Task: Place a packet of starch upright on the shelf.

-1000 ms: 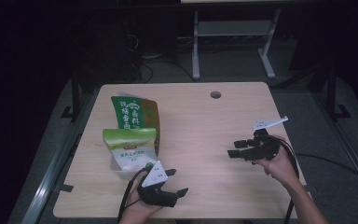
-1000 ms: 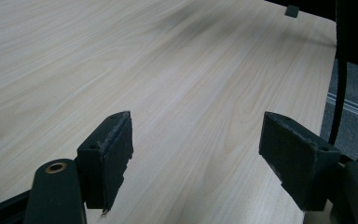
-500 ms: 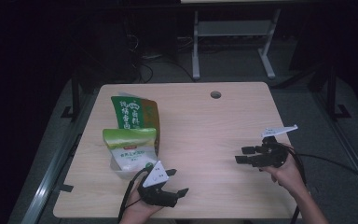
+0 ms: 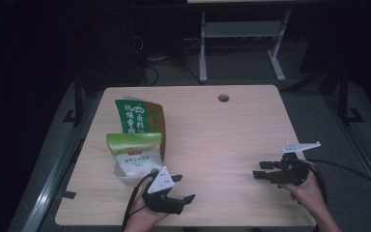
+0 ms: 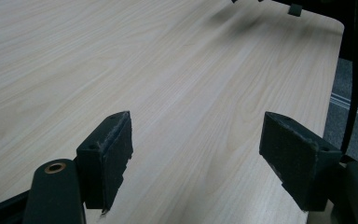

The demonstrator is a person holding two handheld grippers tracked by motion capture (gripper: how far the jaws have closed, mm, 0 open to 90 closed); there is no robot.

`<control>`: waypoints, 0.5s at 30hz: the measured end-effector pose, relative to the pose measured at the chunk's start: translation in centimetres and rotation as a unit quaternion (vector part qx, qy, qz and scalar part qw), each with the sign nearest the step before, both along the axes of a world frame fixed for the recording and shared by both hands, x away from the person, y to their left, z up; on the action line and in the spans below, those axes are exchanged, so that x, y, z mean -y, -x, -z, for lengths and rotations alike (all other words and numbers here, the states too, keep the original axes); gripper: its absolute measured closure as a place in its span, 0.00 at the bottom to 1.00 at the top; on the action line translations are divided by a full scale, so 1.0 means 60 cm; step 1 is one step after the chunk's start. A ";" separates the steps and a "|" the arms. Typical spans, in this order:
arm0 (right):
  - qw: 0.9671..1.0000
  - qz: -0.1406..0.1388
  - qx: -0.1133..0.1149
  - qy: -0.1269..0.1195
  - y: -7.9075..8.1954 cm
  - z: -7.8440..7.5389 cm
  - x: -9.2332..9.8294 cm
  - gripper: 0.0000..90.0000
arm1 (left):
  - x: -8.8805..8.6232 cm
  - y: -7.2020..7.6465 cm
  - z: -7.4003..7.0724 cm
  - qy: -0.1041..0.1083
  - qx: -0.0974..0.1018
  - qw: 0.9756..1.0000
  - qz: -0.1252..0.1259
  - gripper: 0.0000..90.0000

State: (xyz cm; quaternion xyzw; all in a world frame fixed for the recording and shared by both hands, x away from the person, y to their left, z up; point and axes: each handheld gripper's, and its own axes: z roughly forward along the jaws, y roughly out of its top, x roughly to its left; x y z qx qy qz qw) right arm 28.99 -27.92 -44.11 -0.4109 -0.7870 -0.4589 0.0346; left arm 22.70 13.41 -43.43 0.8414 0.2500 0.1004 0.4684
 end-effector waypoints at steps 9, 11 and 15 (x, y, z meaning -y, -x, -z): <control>1.000 0.013 0.004 -0.009 0.030 0.010 0.017 0.37 | 0.002 0.002 0.000 0.001 -0.001 1.000 0.001 0.28; 1.000 0.015 0.001 -0.010 0.036 0.009 0.019 0.37 | 0.002 0.002 0.000 0.002 -0.001 1.000 0.001 0.28; 1.000 0.018 0.020 -0.011 0.053 0.009 0.021 0.37 | 0.003 0.003 0.000 0.001 0.000 1.000 0.004 0.28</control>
